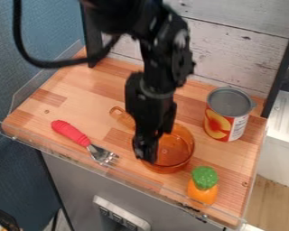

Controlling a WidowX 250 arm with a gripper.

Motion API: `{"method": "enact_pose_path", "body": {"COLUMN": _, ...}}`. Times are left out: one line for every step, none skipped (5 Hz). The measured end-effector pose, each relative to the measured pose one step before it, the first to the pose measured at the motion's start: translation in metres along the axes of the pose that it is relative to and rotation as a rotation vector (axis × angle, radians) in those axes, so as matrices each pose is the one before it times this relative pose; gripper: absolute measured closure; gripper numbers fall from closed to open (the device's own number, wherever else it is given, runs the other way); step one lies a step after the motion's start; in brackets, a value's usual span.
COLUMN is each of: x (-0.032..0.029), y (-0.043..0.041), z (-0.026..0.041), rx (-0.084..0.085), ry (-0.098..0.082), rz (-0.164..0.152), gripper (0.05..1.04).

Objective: Put the pot in the middle of the things on the table

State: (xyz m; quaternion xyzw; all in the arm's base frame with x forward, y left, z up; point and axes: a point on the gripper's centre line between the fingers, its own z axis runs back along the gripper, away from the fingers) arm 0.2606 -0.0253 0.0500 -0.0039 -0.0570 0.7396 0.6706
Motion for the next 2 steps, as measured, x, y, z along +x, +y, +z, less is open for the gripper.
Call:
{"method": "enact_pose_path", "body": {"x": 0.00554, "y": -0.00758, "z": 0.02458, "rx": -0.0269, "ry": 0.0469, "rz": 0.0218, "gripper": 0.08}}
{"method": "enact_pose_path", "body": {"x": 0.0004, "y": 0.00068, "z": -0.00002, "rx": 0.0048, "ry": -0.0002, "rz": -0.0021, "gripper": 0.083}}
